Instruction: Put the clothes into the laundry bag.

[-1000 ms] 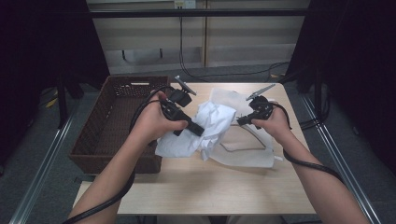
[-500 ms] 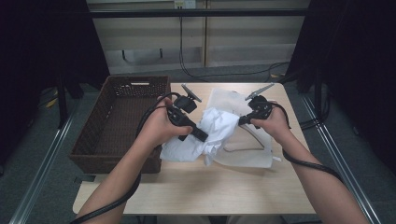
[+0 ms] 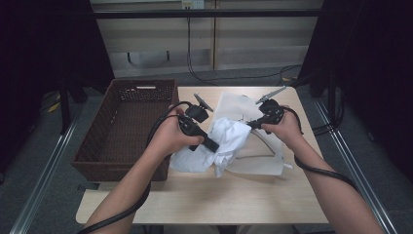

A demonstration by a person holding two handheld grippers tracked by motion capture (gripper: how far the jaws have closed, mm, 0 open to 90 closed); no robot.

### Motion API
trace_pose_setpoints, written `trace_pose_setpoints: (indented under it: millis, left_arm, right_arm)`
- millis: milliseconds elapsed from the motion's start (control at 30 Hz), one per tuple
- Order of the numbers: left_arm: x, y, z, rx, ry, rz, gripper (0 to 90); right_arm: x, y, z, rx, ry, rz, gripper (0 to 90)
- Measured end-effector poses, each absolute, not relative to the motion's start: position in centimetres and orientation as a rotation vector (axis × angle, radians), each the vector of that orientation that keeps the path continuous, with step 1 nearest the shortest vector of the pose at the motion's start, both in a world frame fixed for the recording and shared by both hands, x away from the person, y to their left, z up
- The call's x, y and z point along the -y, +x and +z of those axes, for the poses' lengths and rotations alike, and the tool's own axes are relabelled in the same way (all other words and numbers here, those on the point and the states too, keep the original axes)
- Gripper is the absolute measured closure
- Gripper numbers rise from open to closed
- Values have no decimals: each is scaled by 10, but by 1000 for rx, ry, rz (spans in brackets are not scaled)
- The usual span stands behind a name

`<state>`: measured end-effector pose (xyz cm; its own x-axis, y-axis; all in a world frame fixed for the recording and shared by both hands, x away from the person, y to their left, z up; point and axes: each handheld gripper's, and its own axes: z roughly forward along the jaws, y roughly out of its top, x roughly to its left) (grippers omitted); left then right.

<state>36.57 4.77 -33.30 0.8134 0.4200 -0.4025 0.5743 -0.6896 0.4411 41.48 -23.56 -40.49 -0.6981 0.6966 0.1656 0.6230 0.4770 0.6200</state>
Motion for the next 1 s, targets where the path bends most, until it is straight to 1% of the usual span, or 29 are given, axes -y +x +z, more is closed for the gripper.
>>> trace_pose_setpoints:
  millis: [1000]
  left_arm:
    - [-36, 361, -350, -688, 2459, -421, 677]
  right_arm:
    - [235, 418, -400, -2580, 1177, 1024, 900]
